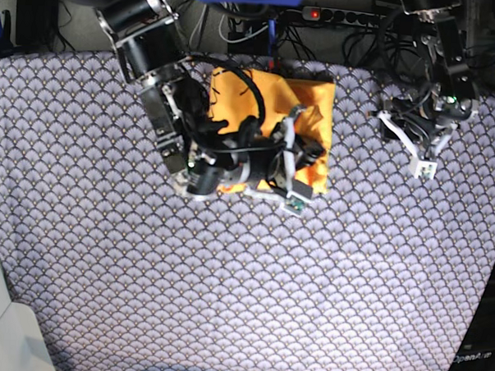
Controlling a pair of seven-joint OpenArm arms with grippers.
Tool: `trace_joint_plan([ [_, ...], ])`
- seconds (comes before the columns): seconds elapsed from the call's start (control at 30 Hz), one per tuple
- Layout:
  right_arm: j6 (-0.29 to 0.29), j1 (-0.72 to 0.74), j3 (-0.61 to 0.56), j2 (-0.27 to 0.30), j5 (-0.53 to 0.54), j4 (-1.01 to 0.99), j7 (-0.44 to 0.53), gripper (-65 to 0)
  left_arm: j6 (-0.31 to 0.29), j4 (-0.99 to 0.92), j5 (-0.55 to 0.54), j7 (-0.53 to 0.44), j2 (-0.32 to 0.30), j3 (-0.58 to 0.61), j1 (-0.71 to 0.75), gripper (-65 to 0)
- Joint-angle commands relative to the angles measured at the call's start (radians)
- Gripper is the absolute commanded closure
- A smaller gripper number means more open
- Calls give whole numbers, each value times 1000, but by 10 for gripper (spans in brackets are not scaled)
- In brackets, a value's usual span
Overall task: Fold the T-shirt properly
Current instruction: 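Press the folded end onto the stack with the right gripper, then release the fabric and withdraw the right gripper from the stack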
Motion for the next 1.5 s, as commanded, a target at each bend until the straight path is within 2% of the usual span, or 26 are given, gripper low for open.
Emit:
trace_joint_plan([
  [0.0,4,17,0,-7,20,15,20,-75,4,9,0,12,-6,0,-1,-275],
  [0.3,4,16,-2,-2,20,15,40,-157,4,37,0,18,-6,0,-1,-275],
  [0.47,4,17,-8,-2,26,29,31,-259,4,49,0,18,-6,-2,1,-275],
  [0.6,4,14,-68,4,26,103,31,-335,4,49,0,19,-6,-5,1,-275],
  [0.77,4,-9,-70,27,25,228,31,-343,4,46,2,19,-29,-6,2,-275],
  [0.83,4,-18,-42,71,25,264,31,-341,4,44,2,19,-35,-8,9,-275],
  [0.9,4,-32,-19,104,25,282,34,-319,4,46,0,12,-51,-8,27,-275],
  [0.97,4,-41,27,156,25,297,34,-269,4,46,0,12,-55,-6,30,-275],
  [1.03,4,-64,76,217,25,297,38,-196,4,51,0,12,-57,-6,32,-275],
  [1.2,4,-112,159,285,25,297,41,-17,4,52,0,12,-55,-6,36,-275],
  [1.23,4,-118,170,286,25,297,41,0,4,52,0,12,-54,-6,36,-275],
  [1.4,4,-173,176,280,22,291,98,0,4,54,0,12,-51,-6,36,-275],
  [1.47,4,-184,171,260,22,254,118,0,4,54,0,12,-51,-6,36,-275],
])
